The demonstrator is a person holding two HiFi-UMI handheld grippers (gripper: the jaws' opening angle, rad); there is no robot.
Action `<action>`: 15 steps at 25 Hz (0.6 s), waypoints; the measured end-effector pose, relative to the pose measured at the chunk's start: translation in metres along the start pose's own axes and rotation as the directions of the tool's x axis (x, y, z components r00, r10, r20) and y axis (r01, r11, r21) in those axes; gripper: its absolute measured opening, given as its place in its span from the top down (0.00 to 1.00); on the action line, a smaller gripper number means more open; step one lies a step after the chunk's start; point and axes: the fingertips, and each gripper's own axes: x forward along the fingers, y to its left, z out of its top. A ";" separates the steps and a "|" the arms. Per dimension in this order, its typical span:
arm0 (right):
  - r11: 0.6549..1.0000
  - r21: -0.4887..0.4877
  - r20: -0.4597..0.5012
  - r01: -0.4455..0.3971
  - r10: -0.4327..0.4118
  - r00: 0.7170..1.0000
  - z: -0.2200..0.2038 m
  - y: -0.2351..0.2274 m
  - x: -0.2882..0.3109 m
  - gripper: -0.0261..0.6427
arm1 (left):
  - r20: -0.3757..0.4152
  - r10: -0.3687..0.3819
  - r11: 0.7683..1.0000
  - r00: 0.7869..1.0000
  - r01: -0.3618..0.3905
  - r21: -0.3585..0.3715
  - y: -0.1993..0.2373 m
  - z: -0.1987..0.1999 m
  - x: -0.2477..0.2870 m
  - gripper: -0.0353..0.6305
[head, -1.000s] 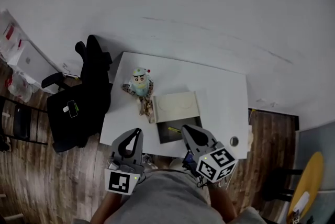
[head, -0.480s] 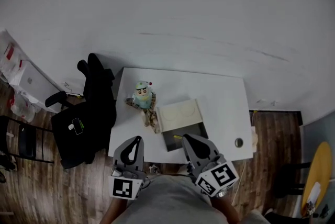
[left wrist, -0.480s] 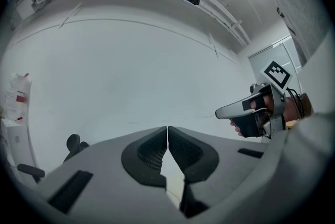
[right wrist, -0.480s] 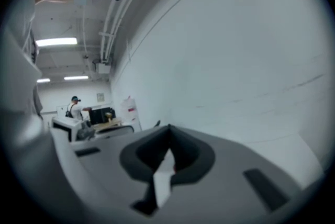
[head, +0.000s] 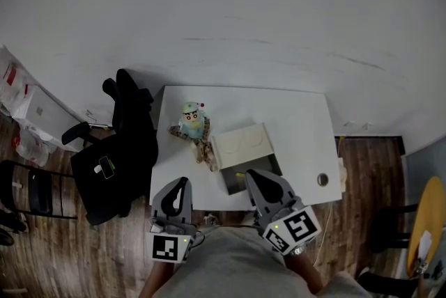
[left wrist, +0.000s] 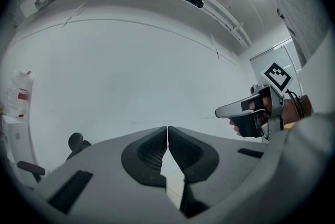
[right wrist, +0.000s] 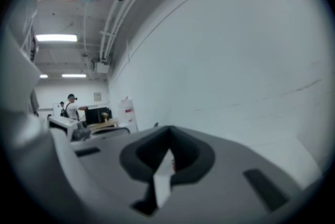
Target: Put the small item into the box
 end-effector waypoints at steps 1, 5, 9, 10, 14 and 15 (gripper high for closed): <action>1.000 -0.005 -0.001 0.001 -0.001 1.000 0.000 0.001 0.000 0.91 | 0.004 -0.002 1.000 1.000 0.002 0.004 0.000 0.000 0.000 0.89; 1.000 -0.013 -0.006 0.006 -0.006 1.000 -0.002 0.000 0.000 0.91 | -0.009 -0.002 1.000 1.000 0.002 -0.015 0.001 -0.002 -0.001 0.89; 1.000 -0.018 -0.009 0.010 -0.010 1.000 -0.002 -0.001 -0.001 0.91 | 0.001 -0.006 1.000 1.000 0.006 -0.005 0.002 -0.002 -0.002 0.89; 1.000 -0.020 -0.009 0.012 -0.012 1.000 -0.002 -0.001 -0.001 0.91 | 0.009 -0.009 1.000 1.000 0.009 0.006 0.002 -0.002 -0.002 0.89; 0.999 -0.027 -0.010 0.021 -0.022 1.000 -0.001 -0.005 -0.002 0.91 | 0.000 -0.008 1.000 1.000 0.008 -0.004 0.003 -0.004 -0.002 0.89; 0.999 -0.027 -0.010 0.023 -0.023 1.000 -0.001 -0.005 -0.003 0.91 | -0.003 -0.009 1.000 1.000 0.008 -0.008 0.002 -0.004 -0.002 0.89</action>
